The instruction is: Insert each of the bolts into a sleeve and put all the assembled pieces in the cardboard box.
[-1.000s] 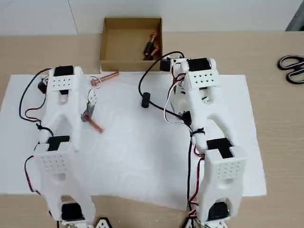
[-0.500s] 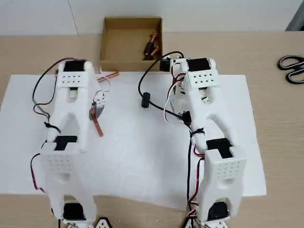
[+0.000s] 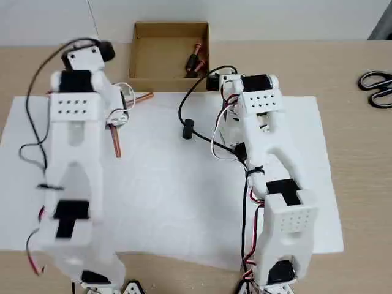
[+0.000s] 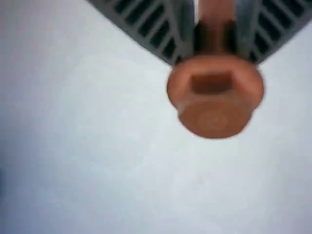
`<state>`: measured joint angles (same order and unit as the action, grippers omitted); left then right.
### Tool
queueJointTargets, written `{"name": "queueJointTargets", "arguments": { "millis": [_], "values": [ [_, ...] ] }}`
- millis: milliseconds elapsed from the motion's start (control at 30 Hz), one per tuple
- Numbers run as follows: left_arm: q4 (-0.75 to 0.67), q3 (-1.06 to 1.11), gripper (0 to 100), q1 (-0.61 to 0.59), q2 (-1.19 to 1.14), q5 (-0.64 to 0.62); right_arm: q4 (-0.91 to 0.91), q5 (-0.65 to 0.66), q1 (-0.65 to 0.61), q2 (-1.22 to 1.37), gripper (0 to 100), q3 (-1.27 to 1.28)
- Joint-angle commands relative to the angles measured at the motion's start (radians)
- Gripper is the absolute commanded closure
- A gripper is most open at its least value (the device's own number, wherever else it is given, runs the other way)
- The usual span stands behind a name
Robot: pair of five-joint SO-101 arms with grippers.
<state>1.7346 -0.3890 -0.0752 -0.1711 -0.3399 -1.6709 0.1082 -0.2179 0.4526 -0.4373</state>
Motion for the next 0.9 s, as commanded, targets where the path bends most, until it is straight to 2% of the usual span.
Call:
{"name": "queueJointTargets", "arguments": {
  "millis": [0,333,867],
  "values": [
    [0.018,0.019,99,0.006,0.192,0.009,-0.012,-0.037,0.008,-0.165,99.5,-0.006],
    [0.017,0.097,99,0.008,0.298,0.021,0.001,0.048,-0.068,-0.449,99.5,0.163],
    [0.017,0.091,99,0.006,0.304,0.018,0.008,0.103,-0.070,-0.466,99.5,0.249]
  ]
}}
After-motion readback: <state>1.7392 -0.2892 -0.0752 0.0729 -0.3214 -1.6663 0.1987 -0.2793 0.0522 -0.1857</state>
